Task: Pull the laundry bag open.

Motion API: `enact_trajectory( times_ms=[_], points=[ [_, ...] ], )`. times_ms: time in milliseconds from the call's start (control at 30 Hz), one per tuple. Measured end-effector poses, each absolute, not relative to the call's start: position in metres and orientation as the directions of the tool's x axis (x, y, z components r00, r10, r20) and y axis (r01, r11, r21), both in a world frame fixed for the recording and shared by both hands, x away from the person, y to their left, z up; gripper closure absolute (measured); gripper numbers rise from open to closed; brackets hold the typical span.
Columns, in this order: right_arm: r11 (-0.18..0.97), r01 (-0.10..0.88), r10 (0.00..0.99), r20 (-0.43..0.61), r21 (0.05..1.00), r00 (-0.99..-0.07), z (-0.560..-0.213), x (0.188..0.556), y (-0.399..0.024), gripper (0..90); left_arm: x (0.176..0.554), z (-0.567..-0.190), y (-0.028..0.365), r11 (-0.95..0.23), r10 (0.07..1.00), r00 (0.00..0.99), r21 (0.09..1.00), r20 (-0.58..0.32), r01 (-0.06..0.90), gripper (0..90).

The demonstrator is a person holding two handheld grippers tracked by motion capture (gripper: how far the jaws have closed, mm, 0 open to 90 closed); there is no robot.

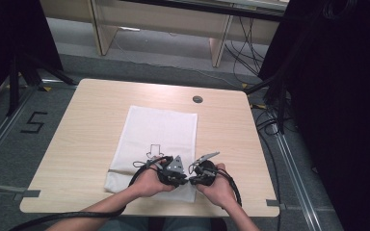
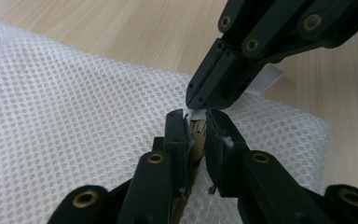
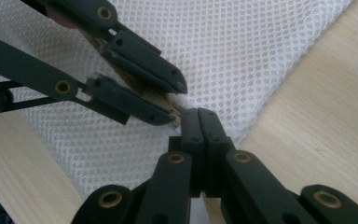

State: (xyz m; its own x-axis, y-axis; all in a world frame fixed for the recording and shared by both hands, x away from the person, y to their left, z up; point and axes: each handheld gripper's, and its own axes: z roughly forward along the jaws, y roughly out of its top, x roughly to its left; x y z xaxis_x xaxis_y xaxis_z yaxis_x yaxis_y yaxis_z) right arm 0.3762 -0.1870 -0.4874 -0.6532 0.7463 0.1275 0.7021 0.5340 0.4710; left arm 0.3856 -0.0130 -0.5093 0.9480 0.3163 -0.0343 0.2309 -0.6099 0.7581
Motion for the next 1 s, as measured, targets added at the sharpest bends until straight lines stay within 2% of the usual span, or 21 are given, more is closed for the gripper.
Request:
enact_trajectory(
  times_ms=[133, 233, 367, 433, 500, 667, 1000],
  points=[
    [0.520, 0.721, 0.756, 0.145, 0.458, -0.638, -0.487, 0.375, -0.187, 90.0, 0.387, -0.509, -0.013, -0.626, 0.298, 0.954, 0.750, -0.024, 0.214, 80.4],
    [0.519, 0.722, 0.757, 0.146, 0.458, -0.637, -0.487, 0.375, -0.187, 90.0, 0.388, -0.512, -0.012, -0.600, 0.322, 0.944, 0.756, -0.074, 0.263, 80.2],
    [0.519, 0.723, 0.757, 0.146, 0.456, -0.636, -0.487, 0.375, -0.187, 90.0, 0.386, -0.511, -0.014, -0.616, 0.322, 0.945, 0.745, -0.058, 0.255, 81.1],
    [0.524, 0.714, 0.753, 0.140, 0.465, -0.644, -0.487, 0.376, -0.187, 90.0, 0.386, -0.508, -0.016, -0.625, 0.342, 0.937, 0.727, -0.074, 0.285, 81.6],
    [0.531, 0.705, 0.748, 0.130, 0.470, -0.651, -0.487, 0.376, -0.187, 90.0, 0.387, -0.505, -0.017, -0.653, 0.325, 0.945, 0.712, -0.045, 0.259, 81.7],
    [0.529, 0.706, 0.751, 0.127, 0.470, -0.647, -0.488, 0.376, -0.187, 90.0, 0.387, -0.504, -0.017, -0.636, 0.345, 0.935, 0.711, -0.085, 0.299, 81.8],
    [0.504, 0.740, 0.776, 0.142, 0.446, -0.614, -0.486, 0.375, -0.185, 90.0, 0.386, -0.501, -0.016, -0.645, 0.345, 0.935, 0.703, -0.082, 0.299, 81.9]
  ],
)
